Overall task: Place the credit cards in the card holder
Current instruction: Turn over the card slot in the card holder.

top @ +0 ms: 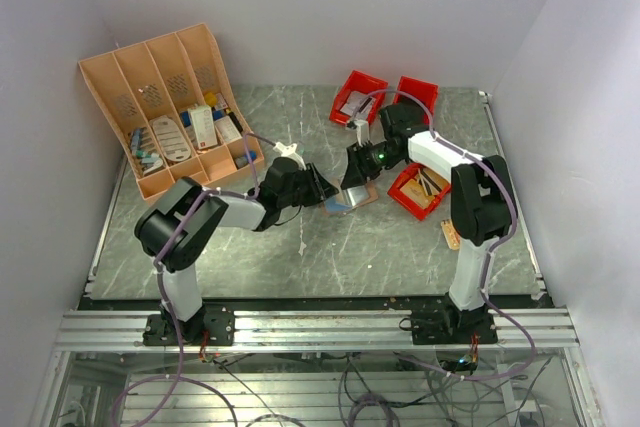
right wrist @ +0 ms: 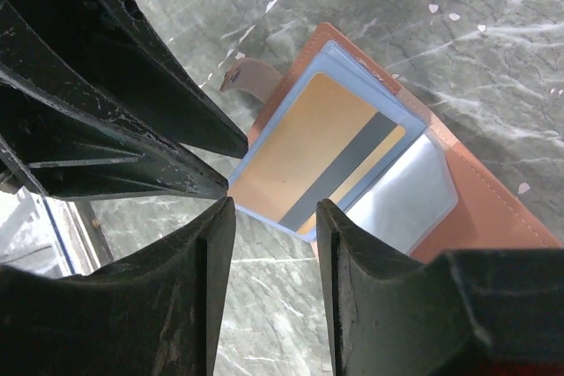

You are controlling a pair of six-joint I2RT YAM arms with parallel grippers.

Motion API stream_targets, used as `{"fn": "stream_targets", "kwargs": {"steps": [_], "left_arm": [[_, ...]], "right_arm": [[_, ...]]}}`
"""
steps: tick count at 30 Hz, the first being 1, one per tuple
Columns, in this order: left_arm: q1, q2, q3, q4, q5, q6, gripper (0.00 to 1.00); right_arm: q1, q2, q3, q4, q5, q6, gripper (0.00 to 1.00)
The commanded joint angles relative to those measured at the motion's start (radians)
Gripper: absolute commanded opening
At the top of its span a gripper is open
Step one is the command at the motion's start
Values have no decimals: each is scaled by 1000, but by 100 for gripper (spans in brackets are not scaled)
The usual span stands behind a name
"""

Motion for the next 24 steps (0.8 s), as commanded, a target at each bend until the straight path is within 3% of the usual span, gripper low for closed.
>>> {"fn": "stream_targets", "kwargs": {"steps": [1, 11, 24], "left_arm": [[1, 22, 33, 108, 49, 0, 42], [-15, 88, 57, 207, 109, -9, 45], [-28, 123, 88, 250, 149, 2, 46]], "right_arm": [[-40, -9, -23, 35, -85, 49, 44], [-77, 24, -51, 102, -165, 176, 60], [-87, 71, -57, 134, -164, 236, 61]]}}
